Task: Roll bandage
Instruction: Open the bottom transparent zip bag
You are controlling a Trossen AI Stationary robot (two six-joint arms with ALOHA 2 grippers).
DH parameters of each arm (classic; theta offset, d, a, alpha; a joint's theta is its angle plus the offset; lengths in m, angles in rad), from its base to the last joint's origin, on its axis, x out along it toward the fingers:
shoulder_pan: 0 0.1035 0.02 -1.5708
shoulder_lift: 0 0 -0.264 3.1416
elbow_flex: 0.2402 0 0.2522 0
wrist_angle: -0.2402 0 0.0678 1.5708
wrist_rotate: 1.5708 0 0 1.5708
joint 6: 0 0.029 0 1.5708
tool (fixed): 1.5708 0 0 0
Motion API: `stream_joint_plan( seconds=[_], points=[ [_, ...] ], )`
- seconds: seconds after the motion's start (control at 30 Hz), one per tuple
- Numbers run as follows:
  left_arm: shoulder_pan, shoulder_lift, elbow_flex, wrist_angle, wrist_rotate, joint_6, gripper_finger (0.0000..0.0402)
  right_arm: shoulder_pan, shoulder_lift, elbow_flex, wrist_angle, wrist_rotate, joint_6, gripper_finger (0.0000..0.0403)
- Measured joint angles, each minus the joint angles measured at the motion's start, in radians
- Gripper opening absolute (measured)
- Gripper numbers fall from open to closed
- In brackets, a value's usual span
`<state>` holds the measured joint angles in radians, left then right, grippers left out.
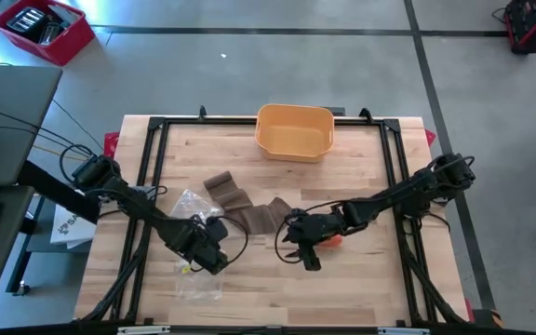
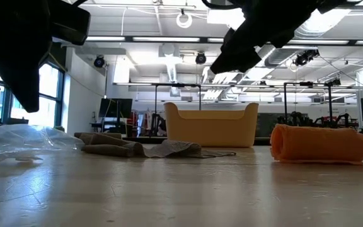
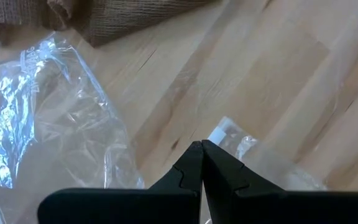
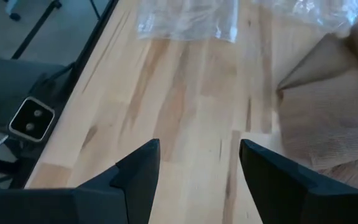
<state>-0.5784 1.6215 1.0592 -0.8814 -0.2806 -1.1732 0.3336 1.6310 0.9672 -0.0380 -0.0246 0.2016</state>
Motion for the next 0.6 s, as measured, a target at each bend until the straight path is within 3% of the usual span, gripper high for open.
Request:
stream_joint_plan(
  seconds=[0.6],
  points=[
    [-0.02,0.0,0.0,0.001,-0.037,0.008,0.0003,-0.003,0.0,0.0,-0.003,-0.021,0.009,0.0216]
  ],
)
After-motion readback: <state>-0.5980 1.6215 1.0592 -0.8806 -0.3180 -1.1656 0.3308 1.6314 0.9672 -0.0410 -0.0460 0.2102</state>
